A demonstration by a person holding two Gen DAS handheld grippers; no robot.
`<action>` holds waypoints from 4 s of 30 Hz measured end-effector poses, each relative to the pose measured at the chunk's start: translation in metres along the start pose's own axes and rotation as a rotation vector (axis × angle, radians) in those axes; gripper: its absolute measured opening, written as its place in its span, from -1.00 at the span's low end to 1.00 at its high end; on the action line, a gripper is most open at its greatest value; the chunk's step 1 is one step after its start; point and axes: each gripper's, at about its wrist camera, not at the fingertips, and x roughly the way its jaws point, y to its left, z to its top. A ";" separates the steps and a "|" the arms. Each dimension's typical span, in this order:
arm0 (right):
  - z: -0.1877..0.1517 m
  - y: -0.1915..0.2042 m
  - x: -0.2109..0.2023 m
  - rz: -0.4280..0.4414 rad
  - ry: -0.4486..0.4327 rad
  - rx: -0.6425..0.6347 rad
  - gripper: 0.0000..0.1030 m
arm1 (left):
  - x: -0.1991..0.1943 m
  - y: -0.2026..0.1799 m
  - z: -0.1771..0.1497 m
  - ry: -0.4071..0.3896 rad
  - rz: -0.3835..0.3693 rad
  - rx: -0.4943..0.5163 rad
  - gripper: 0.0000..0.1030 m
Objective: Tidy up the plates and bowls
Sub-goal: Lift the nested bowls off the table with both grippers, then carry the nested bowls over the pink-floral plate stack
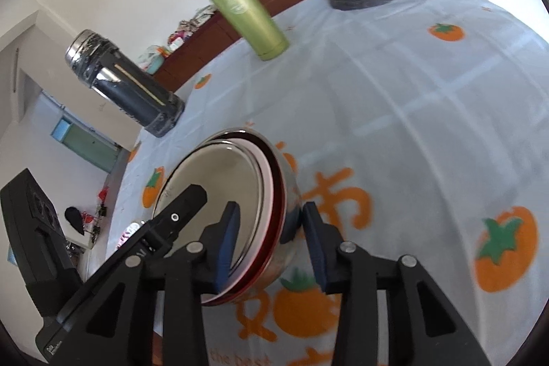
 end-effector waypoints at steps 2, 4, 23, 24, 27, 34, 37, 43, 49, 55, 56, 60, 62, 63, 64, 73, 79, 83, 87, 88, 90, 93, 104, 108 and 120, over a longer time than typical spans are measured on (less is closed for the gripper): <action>-0.004 -0.011 -0.009 0.010 0.007 0.017 -0.29 | -0.008 -0.017 -0.009 -0.028 0.037 0.074 -0.08; -0.012 -0.020 -0.023 0.013 0.001 0.021 -0.30 | -0.015 -0.031 -0.019 -0.026 0.028 0.122 -0.08; -0.041 -0.033 -0.056 -0.044 -0.141 -0.039 -0.30 | -0.016 -0.045 -0.058 -0.094 0.087 0.110 -0.23; -0.041 -0.031 -0.055 -0.049 -0.150 -0.054 -0.30 | -0.015 -0.045 -0.058 -0.088 0.083 0.109 -0.28; -0.041 -0.029 -0.055 -0.054 -0.160 -0.070 -0.30 | -0.016 -0.044 -0.058 -0.089 0.076 0.103 -0.30; -0.041 -0.027 -0.053 -0.071 -0.161 -0.090 -0.35 | -0.020 -0.044 -0.062 -0.105 0.089 0.093 -0.33; -0.043 -0.024 -0.055 -0.088 -0.165 -0.105 -0.39 | -0.022 -0.044 -0.063 -0.105 0.096 0.092 -0.33; -0.045 -0.025 -0.058 -0.070 -0.142 -0.075 -0.39 | -0.031 -0.046 -0.064 -0.123 0.111 0.108 -0.33; -0.049 -0.017 -0.067 -0.061 -0.160 -0.094 -0.40 | -0.044 -0.046 -0.066 -0.152 0.124 0.116 -0.33; -0.054 -0.009 -0.067 -0.054 -0.159 -0.114 -0.42 | -0.052 -0.039 -0.070 -0.162 0.142 0.113 -0.33; -0.054 -0.009 -0.066 -0.052 -0.154 -0.114 -0.42 | -0.052 -0.038 -0.070 -0.161 0.145 0.113 -0.34; -0.058 -0.008 -0.063 -0.048 -0.144 -0.111 -0.43 | -0.056 -0.035 -0.072 -0.161 0.146 0.108 -0.34; -0.059 -0.007 -0.063 -0.049 -0.147 -0.114 -0.43 | -0.058 -0.035 -0.074 -0.164 0.145 0.107 -0.34; -0.060 -0.005 -0.063 -0.050 -0.149 -0.116 -0.43 | -0.059 -0.034 -0.074 -0.165 0.145 0.106 -0.34; -0.061 -0.004 -0.063 -0.051 -0.151 -0.120 -0.43 | -0.059 -0.033 -0.075 -0.165 0.144 0.106 -0.34; -0.074 0.000 -0.073 -0.080 -0.182 -0.136 -0.43 | -0.065 -0.034 -0.085 -0.159 0.126 0.117 -0.34; -0.083 -0.004 -0.084 -0.099 -0.204 -0.119 -0.43 | -0.070 -0.037 -0.091 -0.154 0.103 0.131 -0.34; -0.088 0.000 -0.092 -0.115 -0.237 -0.132 -0.43 | -0.076 -0.037 -0.092 -0.162 0.086 0.134 -0.36; -0.091 0.005 -0.098 -0.099 -0.254 -0.121 -0.43 | -0.086 -0.035 -0.091 -0.188 0.089 0.140 -0.36; -0.092 0.006 -0.099 -0.093 -0.256 -0.115 -0.43 | -0.089 -0.034 -0.091 -0.194 0.091 0.140 -0.36; -0.093 0.009 -0.100 -0.086 -0.260 -0.111 -0.43 | -0.092 -0.031 -0.090 -0.200 0.091 0.137 -0.36; -0.095 0.013 -0.099 -0.084 -0.264 -0.109 -0.43 | -0.093 -0.027 -0.089 -0.199 0.091 0.134 -0.36; -0.109 0.015 -0.098 -0.090 -0.243 -0.075 -0.43 | -0.099 -0.020 -0.097 -0.185 0.089 0.148 -0.36; -0.114 0.019 -0.100 -0.086 -0.240 -0.074 -0.43 | -0.105 -0.016 -0.099 -0.190 0.087 0.146 -0.36; -0.141 0.041 -0.101 -0.060 -0.227 -0.087 -0.43 | -0.129 0.010 -0.108 -0.206 0.093 0.119 -0.36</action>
